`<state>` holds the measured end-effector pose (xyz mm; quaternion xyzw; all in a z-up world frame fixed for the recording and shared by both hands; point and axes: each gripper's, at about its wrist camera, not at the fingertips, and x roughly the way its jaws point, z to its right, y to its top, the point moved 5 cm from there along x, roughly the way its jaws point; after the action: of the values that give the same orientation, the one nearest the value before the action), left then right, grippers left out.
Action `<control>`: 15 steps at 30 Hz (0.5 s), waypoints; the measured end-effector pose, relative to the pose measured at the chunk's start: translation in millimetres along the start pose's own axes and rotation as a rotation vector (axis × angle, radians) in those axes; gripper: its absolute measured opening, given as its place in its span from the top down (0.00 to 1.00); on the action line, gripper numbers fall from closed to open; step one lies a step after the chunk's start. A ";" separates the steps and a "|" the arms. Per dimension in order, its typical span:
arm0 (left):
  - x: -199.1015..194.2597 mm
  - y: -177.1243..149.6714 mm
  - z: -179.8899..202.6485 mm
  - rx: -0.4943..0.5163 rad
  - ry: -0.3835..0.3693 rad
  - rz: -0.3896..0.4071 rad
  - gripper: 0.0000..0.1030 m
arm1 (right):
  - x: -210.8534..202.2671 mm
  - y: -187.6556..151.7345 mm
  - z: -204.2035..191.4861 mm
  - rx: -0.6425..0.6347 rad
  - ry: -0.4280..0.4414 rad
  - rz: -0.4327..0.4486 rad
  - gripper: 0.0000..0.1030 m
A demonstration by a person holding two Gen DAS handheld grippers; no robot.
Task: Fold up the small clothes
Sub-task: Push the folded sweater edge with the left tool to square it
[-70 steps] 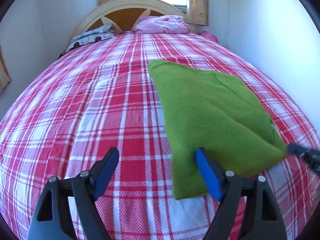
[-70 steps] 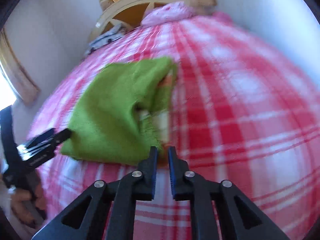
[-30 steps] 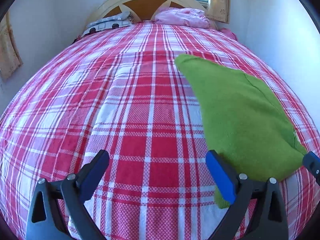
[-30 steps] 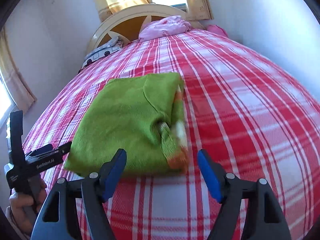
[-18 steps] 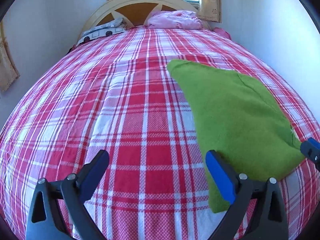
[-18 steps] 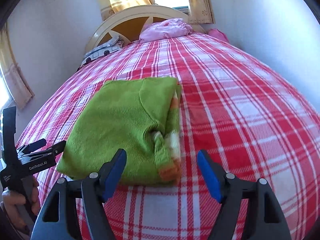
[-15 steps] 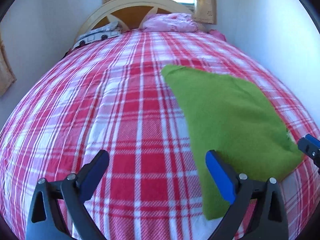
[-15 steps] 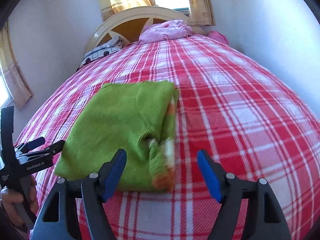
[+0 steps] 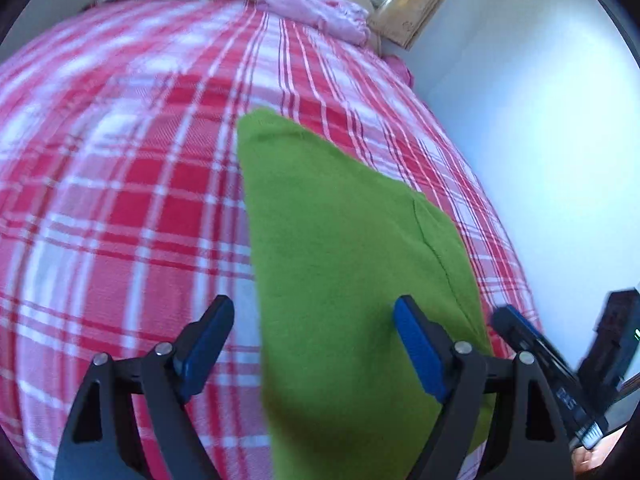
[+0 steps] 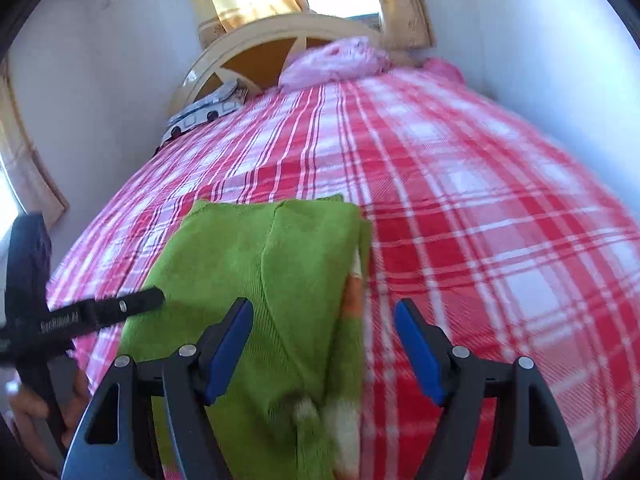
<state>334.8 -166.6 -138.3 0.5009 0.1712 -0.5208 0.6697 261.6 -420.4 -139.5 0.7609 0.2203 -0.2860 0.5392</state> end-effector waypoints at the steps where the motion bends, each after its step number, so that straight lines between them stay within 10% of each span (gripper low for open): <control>1: 6.2 -2.4 0.2 -0.005 0.007 -0.012 0.18 | 7.0 1.9 2.9 0.010 -0.004 -0.008 0.28; 15: 25.8 -14.8 13.4 0.148 0.121 0.087 0.17 | 58.5 -7.7 7.3 0.043 0.188 -0.099 0.35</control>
<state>328.3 -190.9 -159.0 0.5867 0.1504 -0.4713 0.6411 298.4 -423.3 -186.0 0.7839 0.3008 -0.2444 0.4850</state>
